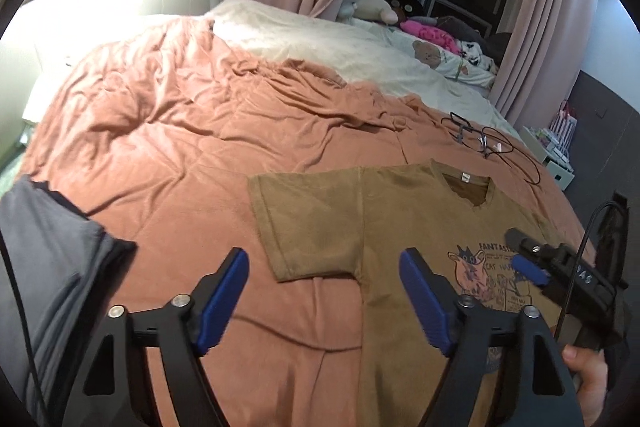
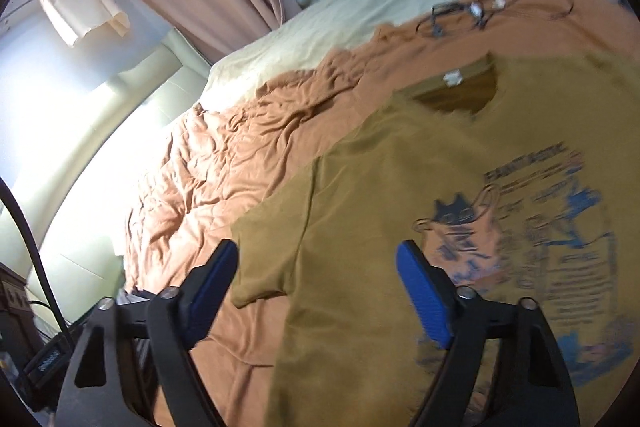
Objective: Fold small clothes
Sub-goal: 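Move both tools down toward the olive T-shirt's side edges, then grasp the shirt side edge with the left tool and fold it inward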
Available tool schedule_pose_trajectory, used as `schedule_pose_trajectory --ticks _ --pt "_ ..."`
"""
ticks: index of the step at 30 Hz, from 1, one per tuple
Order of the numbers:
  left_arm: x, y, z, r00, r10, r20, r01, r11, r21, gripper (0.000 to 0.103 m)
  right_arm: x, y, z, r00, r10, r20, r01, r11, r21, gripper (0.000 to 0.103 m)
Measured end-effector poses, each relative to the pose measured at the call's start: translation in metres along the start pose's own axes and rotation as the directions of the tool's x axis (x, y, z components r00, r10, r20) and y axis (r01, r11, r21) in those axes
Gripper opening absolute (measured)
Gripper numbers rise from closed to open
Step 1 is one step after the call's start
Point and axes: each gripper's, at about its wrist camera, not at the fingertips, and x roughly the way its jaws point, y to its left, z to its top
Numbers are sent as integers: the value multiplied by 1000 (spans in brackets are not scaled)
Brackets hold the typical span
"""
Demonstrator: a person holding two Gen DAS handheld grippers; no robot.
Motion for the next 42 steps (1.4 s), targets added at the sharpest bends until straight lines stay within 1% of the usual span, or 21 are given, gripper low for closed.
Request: schedule_pose_trajectory --ticks 1,3,4,5,6,8,11,12,14,18,22,27,28,29,30,31,33,35,36,39,42 --pt "10 2 3 1000 7 -8 -7 1000 -3 74 8 -2 3 1000 16 -11 -16 1000 4 71" --pt "25 6 7 1000 3 -29 -4 1000 -13 68 25 -5 10 998 50 -44 -50 999 11 57" --pt "33 9 10 999 -7 -41 6 1000 -23 64 31 -9 14 996 64 -56 -63 998 16 53" --pt "41 11 11 999 -10 -52 8 999 -31 61 40 -11 18 994 82 -74 -80 997 22 45" --pt "51 13 14 998 -5 -65 3 999 -36 59 48 -14 22 992 96 -86 -93 995 31 40" --pt "67 17 16 996 3 -90 -6 999 -39 50 64 -19 28 989 112 -98 -109 993 44 36" --pt "89 26 20 992 -4 -126 -3 998 -57 45 88 -26 32 981 144 -131 -135 988 76 18" --pt "97 30 21 990 5 -138 -14 998 -64 45 98 -30 34 978 153 -143 -142 986 88 15" --pt "110 36 22 988 20 -156 -33 996 -80 45 110 -38 37 976 153 -155 -139 986 95 15" --pt "140 50 24 978 38 -207 -59 993 -98 45 122 -50 37 967 185 -176 -163 978 132 15" --pt "171 66 23 964 55 -259 -91 987 -130 45 138 -56 32 951 235 -203 -198 963 184 15" --pt "192 76 20 953 58 -296 -104 984 -143 45 153 -66 28 931 281 -233 -231 947 222 15" --pt "197 78 19 949 70 -307 -117 984 -137 45 154 -69 28 929 287 -235 -234 945 230 15" --pt "199 79 18 945 83 -315 -131 982 -135 45 155 -71 27 927 291 -237 -236 943 236 11" --pt "202 81 17 944 80 -319 -132 981 -142 45 157 -74 27 923 298 -245 -238 940 246 11" --pt "204 83 16 946 55 -318 -109 982 -155 45 159 -74 25 922 297 -248 -236 940 247 11" --pt "209 84 13 943 54 -329 -112 981 -161 45 163 -75 24 923 286 -258 -223 943 248 11" --pt "213 83 13 944 46 -326 -107 980 -169 45 162 -80 21 925 267 -270 -199 947 253 10" --pt "215 81 14 945 45 -323 -105 979 -173 45 163 -83 20 925 261 -278 -190 947 258 6" --pt "221 76 19 944 47 -326 -110 978 -177 44 163 -84 20 922 258 -288 -181 947 266 3" --pt "225 71 21 944 59 -324 -117 980 -162 28 158 -81 21 920 255 -298 -179 949 260 3"
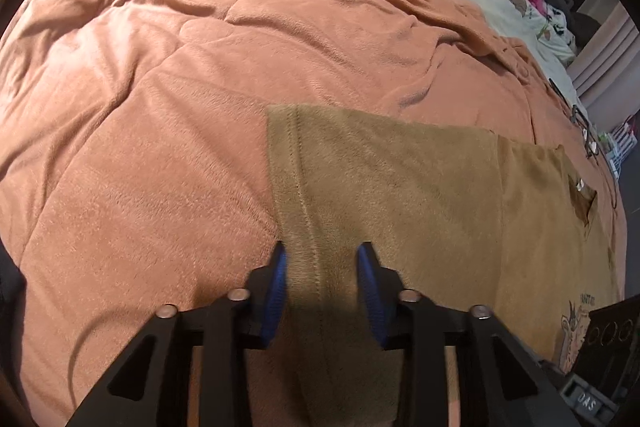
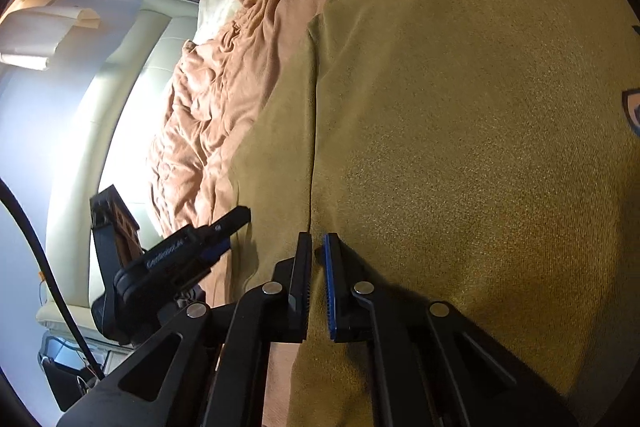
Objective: Fold small clothes
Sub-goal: 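Grasp the shirt side edge with the left tool and fold it inward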
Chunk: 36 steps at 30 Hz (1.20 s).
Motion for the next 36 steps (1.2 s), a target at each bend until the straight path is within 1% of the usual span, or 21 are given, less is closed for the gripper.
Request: schedule_pose_trajectory --ticks 1,2,4,5,7,9,13,16,17,19,20,21,22,28,34,36 --pt "0 -2 0 1000 -1 -5 1 1000 11 17 1 2 -1 1000 2 -2 -2 1000 2 3" --pt "-1 -4 1 1000 -3 -7 4 1000 23 9 1 3 -2 1000 4 -3 -4 1000 3 3" --pt "-7 -6 2 1000 -29 0 29 999 21 8 2 5 -2 1000 5 -4 -5 1000 6 3" --pt "-14 -7 4 999 -37 16 37 999 16 7 3 5 -1 1000 9 -7 -8 1000 10 3" --pt "-27 -11 7 997 -61 38 61 998 14 7 0 2 0 999 36 -18 -35 999 34 3" --pt "-43 -19 10 994 -90 56 89 996 23 7 -3 4 2 998 63 -22 -62 998 29 4" --pt "-67 -44 16 989 -123 78 118 991 70 7 -12 9 5 998 61 -3 -61 998 9 4" --pt "-77 -64 18 986 -142 85 133 986 101 7 -20 12 7 1000 26 4 -26 1000 8 5" --pt "-80 -72 17 985 -151 84 141 984 111 7 -23 12 8 1000 21 10 -21 1000 10 8" --pt "-85 -81 16 982 -170 81 159 979 124 7 -32 15 9 999 12 34 -13 1000 5 30" --pt "-86 -88 15 981 -176 78 165 977 134 7 -38 16 9 999 0 52 0 1000 6 62" --pt "-87 -96 15 980 -187 74 175 974 143 7 -47 15 10 996 -13 87 12 1000 13 84" --pt "-88 -102 14 978 -197 69 185 971 149 7 -53 15 11 994 -11 109 9 1000 18 85" --pt "-87 -132 10 973 -228 40 217 958 188 7 -74 2 13 989 11 146 -23 996 81 85" --pt "-81 -163 0 962 -273 2 264 932 247 7 -81 -8 11 986 14 167 -35 992 124 85" --pt "-76 -171 -3 956 -293 -19 287 922 258 7 -89 -16 7 985 23 173 -47 989 139 85"
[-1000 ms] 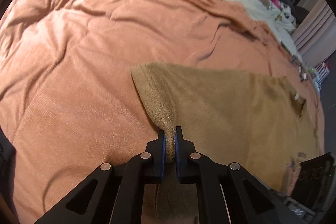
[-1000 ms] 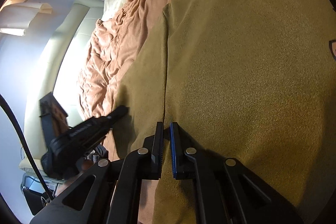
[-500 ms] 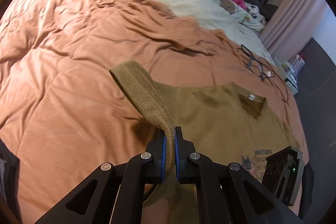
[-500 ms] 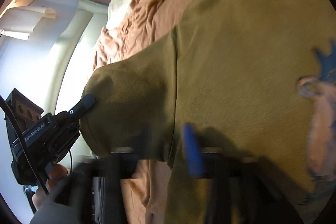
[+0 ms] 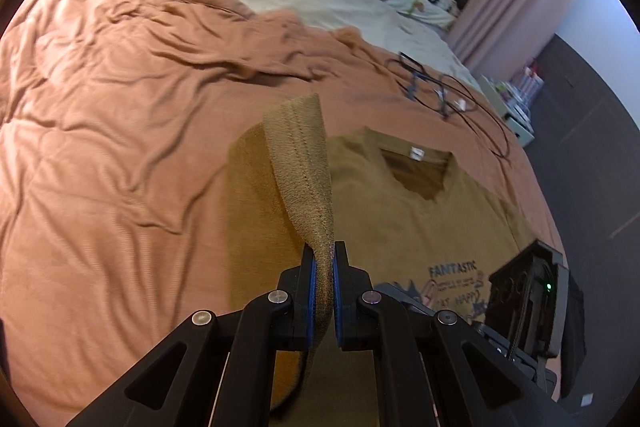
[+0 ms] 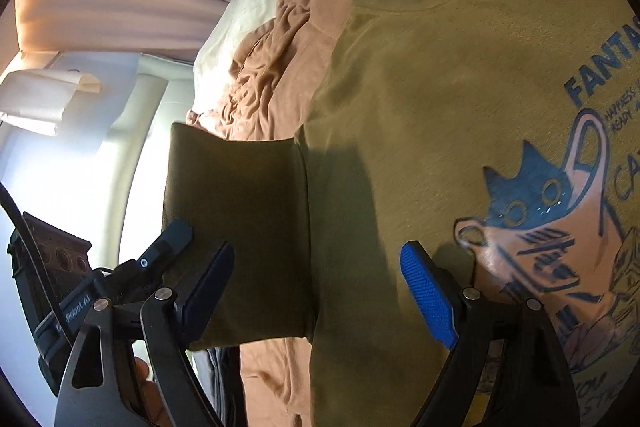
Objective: Fold small clothes
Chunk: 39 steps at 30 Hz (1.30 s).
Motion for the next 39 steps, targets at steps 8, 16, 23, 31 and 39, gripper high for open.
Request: schedule_pose_trajectory --ticks 8,16,23,31,39 --pt "20 -10 -3 997 -40 -66 42 999 27 47 -13 -16 9 1000 4 21 -5 999 34 85" --pt "17 21 -6 997 64 -35 -65 998 -26 57 2 -11 6 1000 -24 -10 24 999 -24 85" --pt "37 49 -20 989 117 -86 -123 990 -72 55 6 -7 7 997 -81 -3 80 993 -81 56" --pt "54 57 -27 984 137 -117 -148 985 -88 51 -8 -22 4 993 -120 8 120 993 -9 1" --pt "63 51 -40 977 151 -149 -163 984 -77 49 -35 -15 -12 988 -145 43 146 989 -4 0"
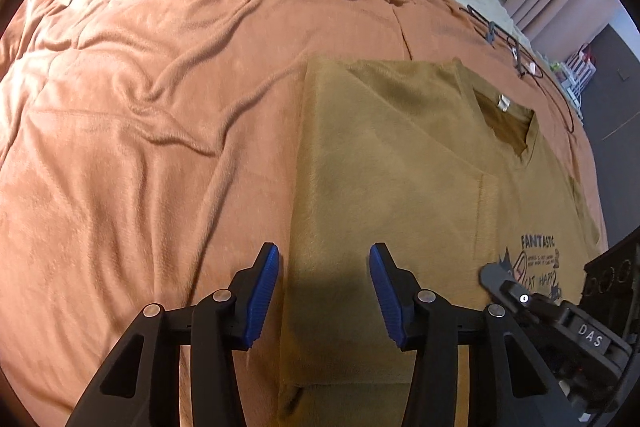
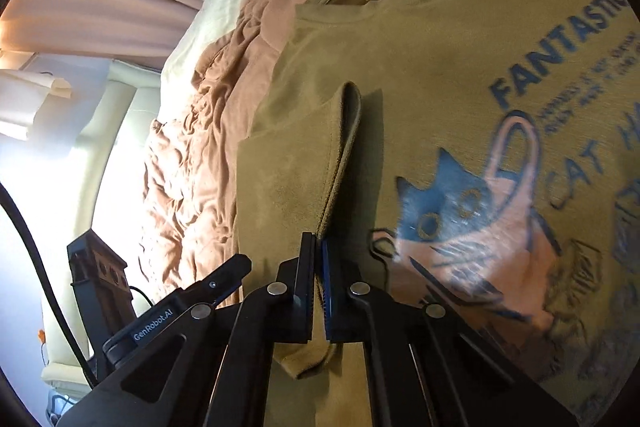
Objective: Fold small clothes
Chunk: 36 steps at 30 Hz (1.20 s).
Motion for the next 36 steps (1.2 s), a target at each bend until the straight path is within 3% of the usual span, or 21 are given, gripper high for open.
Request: schedule_pose_trajectory --ticks 17,21,29,31,33,36 --pt "4 8 -11 999 44 -24 -44 999 3 49 -14 -5 -8 996 -87 -11 87 996 5 0" --pt "-1 12 -21 998 53 -43 -53 999 -4 49 -18 -12 -4 997 -65 -28 67 996 63 0" --pt "-16 17 -51 995 63 -79 -63 998 0 49 -53 -5 1 999 -46 -20 46 999 16 2" --pt "-20 16 -58 994 65 -90 -65 998 -1 49 -62 -3 0 999 -32 -15 32 999 4 13" --pt "-23 15 -63 992 86 -97 -85 996 10 49 -73 -5 -3 1000 -15 6 15 1000 2 76" --pt "-38 13 -69 990 121 -69 -120 993 20 49 -90 -6 -4 999 13 35 -12 1000 -22 80"
